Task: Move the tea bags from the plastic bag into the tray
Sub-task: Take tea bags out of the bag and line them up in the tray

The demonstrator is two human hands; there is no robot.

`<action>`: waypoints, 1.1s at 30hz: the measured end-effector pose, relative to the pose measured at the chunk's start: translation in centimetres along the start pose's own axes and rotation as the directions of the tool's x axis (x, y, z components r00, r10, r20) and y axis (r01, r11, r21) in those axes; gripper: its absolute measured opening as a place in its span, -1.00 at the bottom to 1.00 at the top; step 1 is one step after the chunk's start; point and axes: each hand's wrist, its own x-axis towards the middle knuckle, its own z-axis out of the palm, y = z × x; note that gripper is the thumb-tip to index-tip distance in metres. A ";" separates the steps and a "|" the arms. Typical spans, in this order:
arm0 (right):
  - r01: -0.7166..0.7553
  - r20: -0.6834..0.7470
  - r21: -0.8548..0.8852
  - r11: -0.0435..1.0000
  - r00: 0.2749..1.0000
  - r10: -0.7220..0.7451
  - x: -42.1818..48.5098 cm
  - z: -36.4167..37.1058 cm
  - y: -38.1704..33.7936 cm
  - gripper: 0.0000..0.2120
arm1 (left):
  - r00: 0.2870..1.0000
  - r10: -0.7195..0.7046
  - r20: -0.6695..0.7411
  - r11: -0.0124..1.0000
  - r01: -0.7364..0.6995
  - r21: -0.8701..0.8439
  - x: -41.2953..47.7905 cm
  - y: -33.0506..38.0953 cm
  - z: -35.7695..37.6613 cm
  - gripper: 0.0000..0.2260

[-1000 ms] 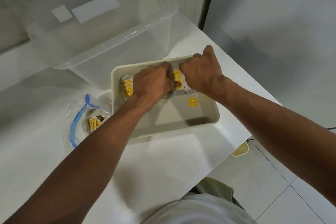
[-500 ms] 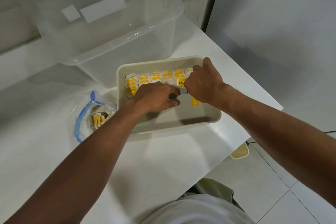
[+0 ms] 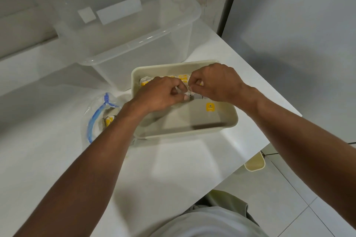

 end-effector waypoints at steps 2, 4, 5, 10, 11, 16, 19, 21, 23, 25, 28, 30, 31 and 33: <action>0.031 -0.001 0.074 0.997 1.000 -0.031 -0.3 0.1 -0.6 -0.81 | 0.999 -0.015 -0.030 0.999 0.014 -0.034 -0.9 0.0 -0.7 -0.79; 0.063 0.005 0.157 0.986 0.998 -0.065 -0.6 0.3 -1.3 -0.83 | 0.998 -0.029 -0.056 0.998 0.025 -0.059 -2.0 -0.1 -1.1 -0.81; 0.074 0.006 0.210 0.975 0.997 -0.077 -0.7 0.4 -1.6 -0.85 | 0.997 -0.038 -0.072 0.997 0.033 -0.066 -2.6 -0.2 -1.3 -0.83; 0.091 -0.007 0.414 0.906 0.995 -0.097 -1.2 0.8 -3.7 -0.89 | 0.983 -0.087 -0.159 0.993 0.073 -0.092 -6.0 -0.9 -2.2 -0.85; 0.096 -0.014 0.443 0.892 0.995 -0.101 -1.4 0.7 -4.2 -0.90 | 0.979 -0.094 -0.183 0.992 0.076 -0.102 -6.8 -1.0 -2.5 -0.85; 0.068 -0.009 0.640 0.765 0.997 -0.081 -2.2 0.2 -7.2 -0.93 | 0.946 -0.151 -0.286 0.979 0.103 -0.177 -11.4 -2.4 -3.9 -0.87; 0.045 0.026 0.725 0.687 0.995 -0.093 -2.2 0.1 -9.3 -0.93 | 0.924 -0.223 -0.312 0.960 0.152 -0.236 -13.9 -4.0 -4.6 -0.88; 0.050 0.043 0.754 0.655 0.991 -0.125 -2.0 0.2 -10.6 -0.94 | 0.908 -0.270 -0.320 0.943 0.182 -0.279 -15.3 -5.0 -4.8 -0.87; 0.074 0.039 0.754 0.652 0.987 -0.157 -1.8 0.4 -11.8 -0.95 | 0.896 -0.297 -0.330 0.931 0.195 -0.309 -16.6 -6.0 -4.8 -0.88; 0.098 0.038 0.745 0.660 0.982 -0.188 -1.5 0.8 -13.0 -0.95 | 0.884 -0.317 -0.342 0.924 0.207 -0.320 -17.7 -6.9 -4.7 -0.90; 0.121 0.047 0.731 0.671 0.973 -0.226 -1.2 1.3 -14.4 -0.94 | 0.872 -0.347 -0.347 0.915 0.233 -0.330 -18.7 -8.1 -4.2 -0.89; 0.125 0.054 0.713 0.690 0.971 -0.232 -1.0 1.7 -15.2 -0.94 | 0.864 -0.366 -0.346 0.913 0.263 -0.311 -18.7 -8.8 -3.5 -0.88; 0.134 0.050 0.693 0.709 0.971 -0.232 -0.9 1.8 -15.5 -0.94 | 0.859 -0.375 -0.348 0.915 0.282 -0.289 -18.6 -9.0 -3.2 -0.89; 0.157 0.037 0.642 0.751 0.971 -0.235 -0.8 2.2 -15.9 -0.91 | 0.852 -0.392 -0.347 0.917 0.334 -0.217 -18.3 -9.1 -2.6 -0.90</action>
